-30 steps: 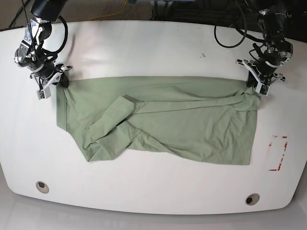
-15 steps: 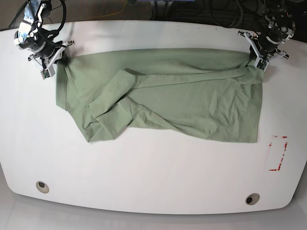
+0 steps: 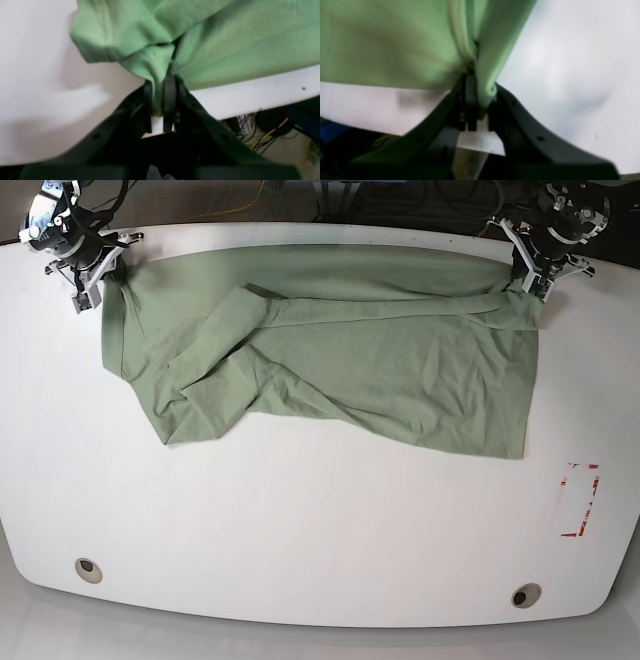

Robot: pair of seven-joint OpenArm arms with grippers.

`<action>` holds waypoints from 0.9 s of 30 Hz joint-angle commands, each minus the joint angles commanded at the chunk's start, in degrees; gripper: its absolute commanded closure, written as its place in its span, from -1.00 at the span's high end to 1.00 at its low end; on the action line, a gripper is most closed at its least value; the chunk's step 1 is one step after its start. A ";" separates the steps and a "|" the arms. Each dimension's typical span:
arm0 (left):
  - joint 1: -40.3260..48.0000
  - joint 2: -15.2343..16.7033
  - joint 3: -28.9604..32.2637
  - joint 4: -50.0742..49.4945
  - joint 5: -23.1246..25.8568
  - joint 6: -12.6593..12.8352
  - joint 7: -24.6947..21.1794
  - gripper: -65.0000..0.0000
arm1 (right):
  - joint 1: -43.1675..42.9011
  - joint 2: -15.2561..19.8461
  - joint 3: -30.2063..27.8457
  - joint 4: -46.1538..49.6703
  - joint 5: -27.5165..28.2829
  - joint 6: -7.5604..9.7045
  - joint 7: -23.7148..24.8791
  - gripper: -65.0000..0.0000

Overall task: Layout the t-shirt on the table in an organized manner, then fold the t-shirt properly
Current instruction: 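Hold the shirt corners with both grippers, stretching the fabric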

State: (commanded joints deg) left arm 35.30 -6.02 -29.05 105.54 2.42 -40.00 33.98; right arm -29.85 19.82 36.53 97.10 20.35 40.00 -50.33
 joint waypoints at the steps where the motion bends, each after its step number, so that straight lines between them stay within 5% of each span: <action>1: -0.09 0.00 0.00 0.00 0.00 0.00 0.00 -0.89 | 0.00 0.00 0.00 0.00 -0.09 0.00 0.00 -1.00; 11: -0.09 0.00 0.88 -0.09 0.26 0.00 0.00 -0.85 | 0.00 -0.09 0.00 0.00 -0.09 0.00 0.00 -1.00; 17: 0.18 0.00 0.70 -0.09 0.18 0.00 0.00 -0.29 | 0.00 -0.09 0.00 -0.09 -0.18 0.00 0.00 -0.79; 22: 0.18 -0.09 0.53 0.09 0.18 0.00 0.00 0.18 | 0.18 -0.09 0.00 -0.09 -0.18 0.00 0.09 -0.80; 27: 0.26 -0.35 -1.32 0.18 0.09 0.00 0.00 0.25 | 0.26 -0.09 0.00 -0.09 -0.18 0.00 0.09 -0.91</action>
State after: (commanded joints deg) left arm 35.56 -6.37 -30.37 105.71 2.51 -40.00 33.98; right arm -29.58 19.74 36.53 97.01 20.18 40.00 -50.24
